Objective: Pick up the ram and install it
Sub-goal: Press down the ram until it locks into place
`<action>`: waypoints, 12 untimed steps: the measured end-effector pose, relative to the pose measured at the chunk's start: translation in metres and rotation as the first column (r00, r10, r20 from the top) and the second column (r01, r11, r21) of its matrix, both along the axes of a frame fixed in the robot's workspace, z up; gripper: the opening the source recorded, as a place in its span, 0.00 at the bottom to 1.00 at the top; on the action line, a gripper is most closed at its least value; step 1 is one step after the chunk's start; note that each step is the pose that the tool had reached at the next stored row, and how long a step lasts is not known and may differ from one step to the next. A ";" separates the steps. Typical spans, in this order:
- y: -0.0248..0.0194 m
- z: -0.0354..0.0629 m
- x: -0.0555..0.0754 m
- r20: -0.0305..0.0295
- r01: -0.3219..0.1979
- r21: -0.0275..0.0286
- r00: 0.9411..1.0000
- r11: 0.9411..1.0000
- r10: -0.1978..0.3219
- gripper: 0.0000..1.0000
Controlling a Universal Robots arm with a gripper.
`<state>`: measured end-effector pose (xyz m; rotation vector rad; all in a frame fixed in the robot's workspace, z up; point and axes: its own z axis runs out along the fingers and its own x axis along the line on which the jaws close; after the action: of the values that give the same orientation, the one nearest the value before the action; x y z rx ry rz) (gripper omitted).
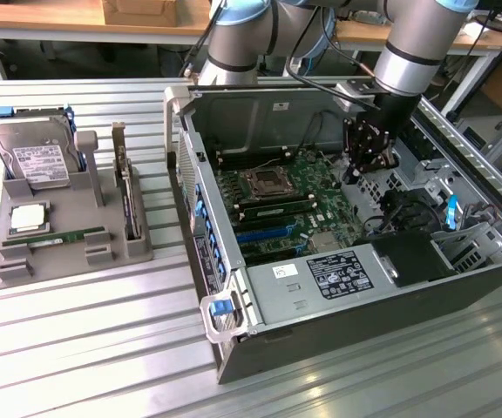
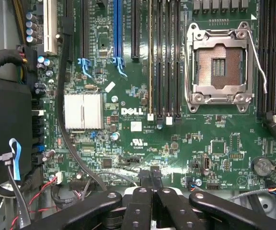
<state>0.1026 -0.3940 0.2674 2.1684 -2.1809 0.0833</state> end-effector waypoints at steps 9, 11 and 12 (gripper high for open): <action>0.0001 0.0130 -0.005 0.001 0.000 0.046 1.000 0.999 0.000 0.11; 0.0001 0.0189 -0.005 0.002 0.000 0.054 1.000 0.999 0.000 0.11; 0.0001 0.0209 -0.006 0.002 0.000 0.055 1.000 0.999 0.000 0.11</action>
<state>0.0970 -0.3940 0.2883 2.1973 -2.2096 0.0257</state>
